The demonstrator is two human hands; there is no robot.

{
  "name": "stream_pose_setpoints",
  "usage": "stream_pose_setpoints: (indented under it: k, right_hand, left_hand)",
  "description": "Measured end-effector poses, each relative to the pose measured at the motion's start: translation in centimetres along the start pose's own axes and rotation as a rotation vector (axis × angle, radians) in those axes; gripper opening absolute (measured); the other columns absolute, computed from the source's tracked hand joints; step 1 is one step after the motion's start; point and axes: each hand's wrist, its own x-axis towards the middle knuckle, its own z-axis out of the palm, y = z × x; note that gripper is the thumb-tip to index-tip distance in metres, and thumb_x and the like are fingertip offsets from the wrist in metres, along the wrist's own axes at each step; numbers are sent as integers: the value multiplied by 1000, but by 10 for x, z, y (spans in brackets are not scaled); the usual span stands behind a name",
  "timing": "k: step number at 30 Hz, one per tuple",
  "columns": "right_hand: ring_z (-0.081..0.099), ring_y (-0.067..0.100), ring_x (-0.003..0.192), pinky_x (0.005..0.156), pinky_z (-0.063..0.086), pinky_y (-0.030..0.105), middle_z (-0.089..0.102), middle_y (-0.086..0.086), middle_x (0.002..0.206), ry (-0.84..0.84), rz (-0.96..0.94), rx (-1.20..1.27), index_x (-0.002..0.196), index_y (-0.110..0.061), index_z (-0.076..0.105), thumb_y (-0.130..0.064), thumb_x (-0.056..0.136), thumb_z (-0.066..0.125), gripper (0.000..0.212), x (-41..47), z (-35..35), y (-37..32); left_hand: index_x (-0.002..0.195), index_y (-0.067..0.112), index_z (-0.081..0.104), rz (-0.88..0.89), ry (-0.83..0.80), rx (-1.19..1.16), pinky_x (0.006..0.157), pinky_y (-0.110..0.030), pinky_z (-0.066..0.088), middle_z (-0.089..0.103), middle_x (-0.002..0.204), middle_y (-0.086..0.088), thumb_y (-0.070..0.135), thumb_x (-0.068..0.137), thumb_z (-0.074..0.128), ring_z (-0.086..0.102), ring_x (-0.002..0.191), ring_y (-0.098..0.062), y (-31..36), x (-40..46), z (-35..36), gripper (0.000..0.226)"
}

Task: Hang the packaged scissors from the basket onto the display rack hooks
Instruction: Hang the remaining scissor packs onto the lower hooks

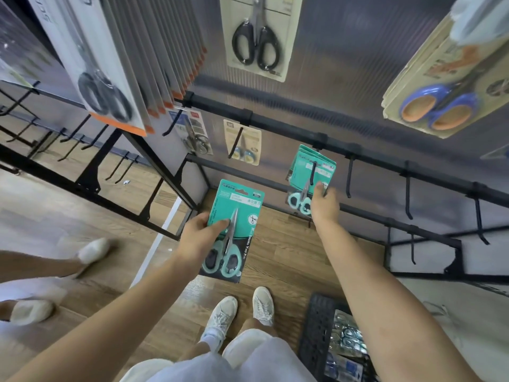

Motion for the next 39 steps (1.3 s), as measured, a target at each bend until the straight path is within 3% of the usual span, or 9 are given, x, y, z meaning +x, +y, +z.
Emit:
stream_pose_setpoints:
  k: [4, 10, 15, 18, 20, 23, 31, 34, 39]
  right_hand:
    - [50, 32, 117, 91, 39, 32, 50, 16, 129, -12, 47, -84, 129, 0, 43, -30, 98, 45, 42, -16, -8, 12]
    - [56, 19, 110, 96, 48, 41, 59, 1, 118, -180, -121, -61, 116, -19, 55, -32, 96, 48, 25, -64, -38, 7]
    - [52, 6, 101, 77, 47, 23, 54, -10, 111, -264, -295, -135, 124, -17, 51, -35, 96, 49, 34, -89, -62, -30]
    - [55, 8, 97, 72, 51, 23, 57, -5, 114, -298, -300, -113, 126, -15, 49, -33, 94, 52, 36, -95, -63, -38]
    - [55, 5, 90, 61, 47, 12, 57, -5, 110, -298, -300, -134, 122, -14, 51, -29, 94, 54, 31, -96, -63, -38]
    - [53, 2, 80, 48, 42, 7, 58, -4, 102, -293, -315, -215, 105, -15, 56, -22, 95, 54, 13, -94, -65, -34]
    - [54, 4, 82, 63, 52, 23, 55, -11, 90, -272, -295, -249, 96, -17, 56, -20, 94, 55, 4, -86, -78, -23]
    - [52, -1, 75, 56, 49, 16, 54, -12, 86, -237, -320, -292, 95, -16, 55, -20, 95, 54, 4, -79, -82, -24]
    - [54, 7, 85, 47, 41, 11, 58, -3, 100, -198, -389, -376, 97, -15, 53, -20, 96, 52, 5, -62, -77, -30]
  left_hand:
    - [98, 16, 59, 23, -30, -1, 54, -28, 51, 71, 84, -3, 25, 90, 62, 69, 64, -18, 3, -4, 8, 13]
    - [84, 24, 56, 58, -113, 38, 54, -25, 50, 68, 78, 2, 26, 90, 62, 67, 61, -13, 7, -16, 27, 9]
    - [83, 23, 57, 85, -186, 66, 52, -22, 49, 68, 80, 1, 24, 90, 62, 66, 62, -11, 7, -27, 43, 8]
    - [85, 22, 57, 105, -226, 83, 51, -20, 50, 67, 81, 2, 22, 91, 60, 67, 64, -11, 8, -32, 46, 7]
    - [87, 21, 57, 109, -249, 84, 49, -18, 49, 67, 82, 2, 21, 91, 60, 66, 65, -10, 9, -33, 48, 5]
    - [85, 20, 57, 115, -250, 85, 50, -17, 50, 68, 82, 2, 20, 91, 60, 66, 64, -10, 7, -32, 51, 7]
    - [79, 9, 54, 56, -231, 103, 53, -24, 53, 69, 81, -7, 16, 88, 65, 67, 60, -11, -19, -16, 54, 16]
    - [73, 9, 54, 81, -211, 76, 52, -20, 52, 67, 72, -3, 11, 88, 64, 63, 52, -3, -29, -8, 57, 18]
    - [80, 8, 56, 89, -166, 94, 67, -31, 56, 69, 80, -6, 16, 90, 62, 66, 69, -15, -32, 11, 72, 15]
